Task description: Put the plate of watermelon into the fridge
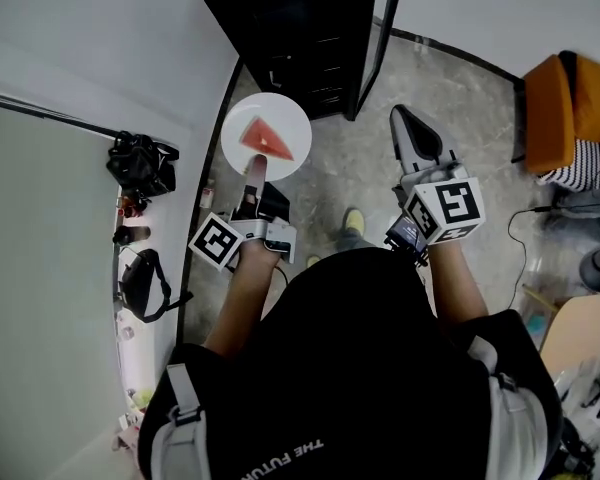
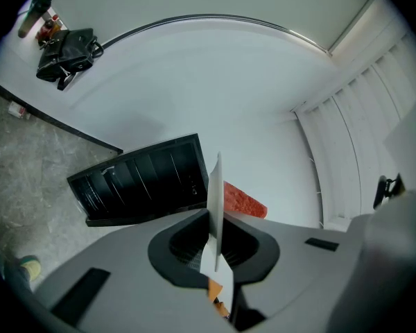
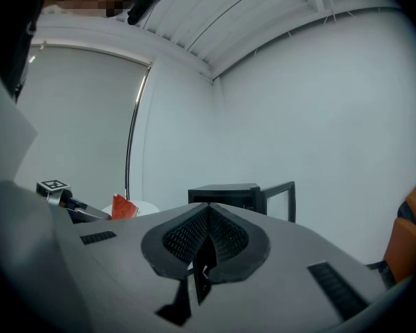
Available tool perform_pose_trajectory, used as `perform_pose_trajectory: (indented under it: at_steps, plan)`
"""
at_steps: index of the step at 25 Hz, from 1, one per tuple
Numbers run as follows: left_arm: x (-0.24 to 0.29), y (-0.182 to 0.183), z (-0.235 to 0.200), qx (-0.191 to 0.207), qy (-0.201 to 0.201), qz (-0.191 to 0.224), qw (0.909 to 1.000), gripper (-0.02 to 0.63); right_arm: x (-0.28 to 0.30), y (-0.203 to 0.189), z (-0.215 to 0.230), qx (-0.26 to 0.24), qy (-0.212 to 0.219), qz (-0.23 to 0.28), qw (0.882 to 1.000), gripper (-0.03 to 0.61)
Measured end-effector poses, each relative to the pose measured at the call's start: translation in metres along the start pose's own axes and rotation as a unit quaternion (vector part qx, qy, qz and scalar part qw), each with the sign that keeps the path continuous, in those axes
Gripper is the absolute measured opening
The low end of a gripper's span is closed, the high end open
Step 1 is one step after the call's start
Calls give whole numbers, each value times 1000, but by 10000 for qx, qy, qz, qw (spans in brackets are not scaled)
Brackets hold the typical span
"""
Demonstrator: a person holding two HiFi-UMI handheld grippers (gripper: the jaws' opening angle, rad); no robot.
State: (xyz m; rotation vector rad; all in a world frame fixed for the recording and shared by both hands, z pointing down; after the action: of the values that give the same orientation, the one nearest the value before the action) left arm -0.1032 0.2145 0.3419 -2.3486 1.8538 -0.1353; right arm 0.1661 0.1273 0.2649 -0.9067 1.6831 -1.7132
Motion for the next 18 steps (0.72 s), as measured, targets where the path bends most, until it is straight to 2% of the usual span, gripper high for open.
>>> perform_pose_trajectory:
  at_steps: [8, 18]
  plan:
    - [50, -2, 7, 55, 57, 15, 10000, 23, 20, 1, 45, 127, -32, 43, 9999, 14]
    - [109, -23, 8, 110, 176, -43, 9998, 23, 42, -8, 97, 315, 90, 25, 9995, 14]
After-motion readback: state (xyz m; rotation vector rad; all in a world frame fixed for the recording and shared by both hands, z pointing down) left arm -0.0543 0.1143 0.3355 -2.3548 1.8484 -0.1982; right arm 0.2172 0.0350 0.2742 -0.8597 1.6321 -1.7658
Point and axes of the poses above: the fingertips, and each gripper's own axes: x forward along the fingers, z to its right, y out of its top, the point moved 6 cm from there along -x, backward along the fingers, and after that the axes turned 5 degrees about -x, right-handed, at the moved point
